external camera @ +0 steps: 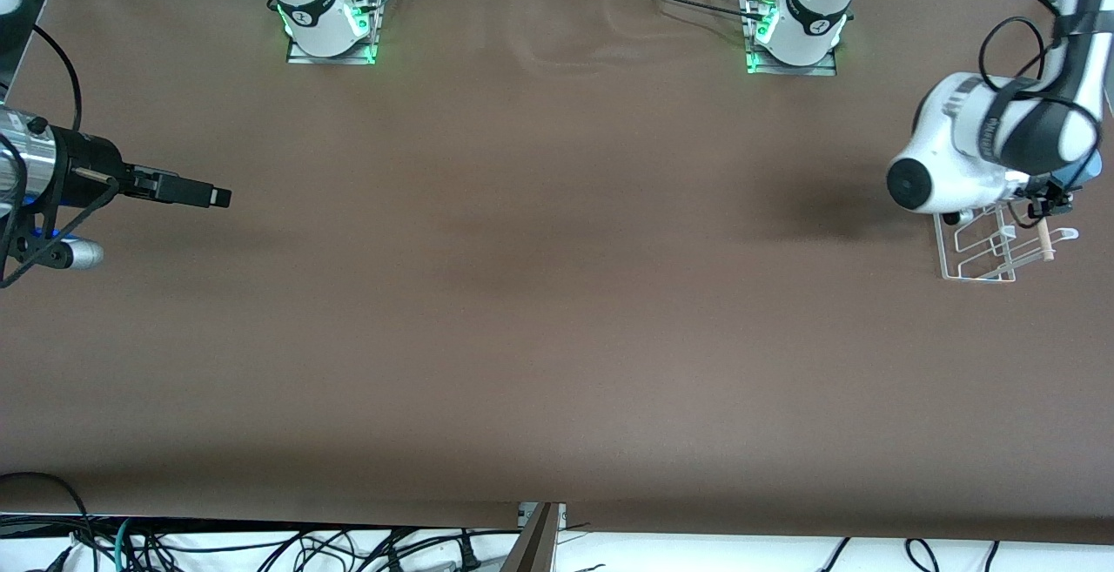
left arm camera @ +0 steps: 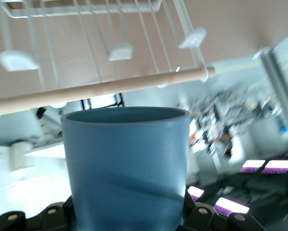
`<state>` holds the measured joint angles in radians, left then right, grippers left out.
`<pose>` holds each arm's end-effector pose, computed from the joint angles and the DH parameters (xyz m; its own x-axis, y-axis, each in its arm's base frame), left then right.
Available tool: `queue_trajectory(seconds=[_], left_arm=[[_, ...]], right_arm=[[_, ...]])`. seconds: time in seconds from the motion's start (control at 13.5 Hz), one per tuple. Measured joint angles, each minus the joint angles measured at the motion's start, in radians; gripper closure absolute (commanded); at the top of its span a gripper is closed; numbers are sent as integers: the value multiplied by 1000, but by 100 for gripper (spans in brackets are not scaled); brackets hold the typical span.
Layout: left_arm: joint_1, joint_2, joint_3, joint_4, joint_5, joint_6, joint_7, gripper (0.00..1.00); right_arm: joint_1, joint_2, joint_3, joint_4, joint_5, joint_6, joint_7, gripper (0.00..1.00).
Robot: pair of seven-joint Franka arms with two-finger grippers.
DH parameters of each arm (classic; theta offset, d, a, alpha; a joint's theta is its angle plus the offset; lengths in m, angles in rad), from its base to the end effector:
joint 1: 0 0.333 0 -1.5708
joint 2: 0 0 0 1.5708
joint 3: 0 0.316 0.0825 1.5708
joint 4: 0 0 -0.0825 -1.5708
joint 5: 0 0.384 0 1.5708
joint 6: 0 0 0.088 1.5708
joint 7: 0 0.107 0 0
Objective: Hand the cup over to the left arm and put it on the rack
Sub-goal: 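Carry the cup to the rack with the left gripper while the right retracts, then hang the cup upside down on a rack hook with the left gripper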
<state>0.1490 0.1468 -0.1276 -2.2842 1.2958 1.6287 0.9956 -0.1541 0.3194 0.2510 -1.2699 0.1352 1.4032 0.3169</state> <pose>0.4789 0.1083 0.3057 -0.2440 -0.2811 -0.9282 -0.9512 -0.1174 0.2855 0.6255 0.0509 0.5686 0.9546 -0.1903 -0.2294 -0.2273 -0.9626 -0.1475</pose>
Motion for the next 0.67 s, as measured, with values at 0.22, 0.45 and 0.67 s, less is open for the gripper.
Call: queue_trajectory(seconds=[0.22, 0.45, 0.67], left_arm=[[2, -17, -2, -132, 107, 25, -65, 100], [3, -40, -2, -235, 138, 29, -153, 100], [3, -84, -7, -295, 139, 31, -165, 100]], right_arm=[[9, -80, 7, -138, -51, 123, -64, 1], [8, -117, 4, -189, -68, 163, -106, 1], [9, -123, 4, -189, -118, 202, -117, 1]])
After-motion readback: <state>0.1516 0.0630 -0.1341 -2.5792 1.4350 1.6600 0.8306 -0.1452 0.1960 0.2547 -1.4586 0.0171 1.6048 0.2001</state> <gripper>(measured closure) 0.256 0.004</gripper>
